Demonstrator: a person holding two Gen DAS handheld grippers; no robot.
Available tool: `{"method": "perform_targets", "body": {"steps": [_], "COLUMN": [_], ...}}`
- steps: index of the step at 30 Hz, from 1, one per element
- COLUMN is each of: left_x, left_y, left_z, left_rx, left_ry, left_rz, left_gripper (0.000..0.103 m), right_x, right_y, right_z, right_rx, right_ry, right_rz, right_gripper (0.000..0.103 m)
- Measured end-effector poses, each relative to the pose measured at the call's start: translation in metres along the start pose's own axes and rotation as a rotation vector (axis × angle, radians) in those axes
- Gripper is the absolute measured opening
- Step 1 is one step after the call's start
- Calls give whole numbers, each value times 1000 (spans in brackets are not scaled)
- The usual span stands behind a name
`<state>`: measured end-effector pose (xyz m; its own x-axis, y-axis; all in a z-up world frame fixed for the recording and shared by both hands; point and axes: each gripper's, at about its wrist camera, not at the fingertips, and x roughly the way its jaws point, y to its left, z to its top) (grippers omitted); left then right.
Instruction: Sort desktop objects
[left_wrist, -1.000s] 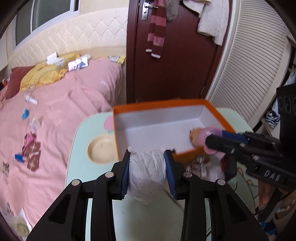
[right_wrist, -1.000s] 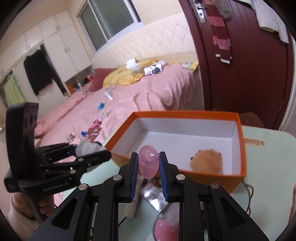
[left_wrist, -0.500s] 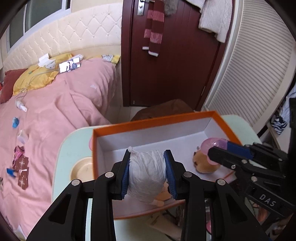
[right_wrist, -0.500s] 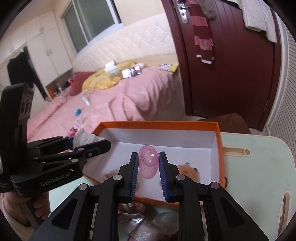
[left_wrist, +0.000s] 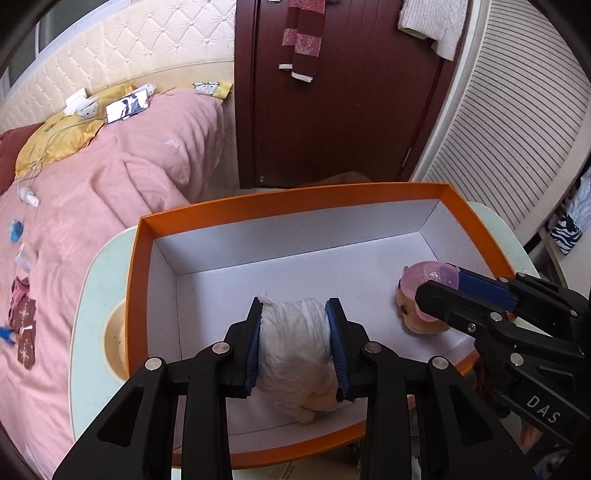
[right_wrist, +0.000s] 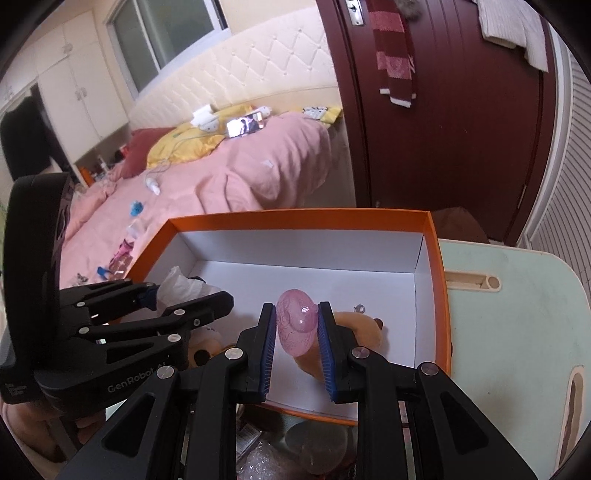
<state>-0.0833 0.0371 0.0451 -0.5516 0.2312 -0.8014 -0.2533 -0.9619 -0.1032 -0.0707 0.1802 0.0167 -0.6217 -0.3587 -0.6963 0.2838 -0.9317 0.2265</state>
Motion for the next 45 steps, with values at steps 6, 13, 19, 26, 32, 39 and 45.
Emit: {"method": "perform_targets", "body": {"steps": [6,13,19,26,32,39,45], "left_x": [-19,-81,-101,-94,-74,-61,-61], "left_y": [5,50,78,56,33,17,16], "left_z": [0,-10,-31,-84,-115,-128,-135], "left_rx": [-45,-228,-286,-189,-157,-75,-88], "left_ry": [-69,-287,-258,-64,38,32,-41], "left_rz": [-53,-125,-79,26,14,154,170], "left_gripper": [55,91,91,91,91,103,103], "right_x": [-17,-69,-90,-107,-95,-63,-45], "right_y": [0,-7,-34,-49,-16,9,10], "right_z": [2,2,-10,-51,-89,-114,-116], "right_rx": [38,42,100,186,94,-41,-102], "right_ry": [-90,-283,-265,-172,2,122,123], "right_rz": [99,66,-16,-92,-60,-170,-201], "right_gripper": [54,66,67,69,76,87,103]}}
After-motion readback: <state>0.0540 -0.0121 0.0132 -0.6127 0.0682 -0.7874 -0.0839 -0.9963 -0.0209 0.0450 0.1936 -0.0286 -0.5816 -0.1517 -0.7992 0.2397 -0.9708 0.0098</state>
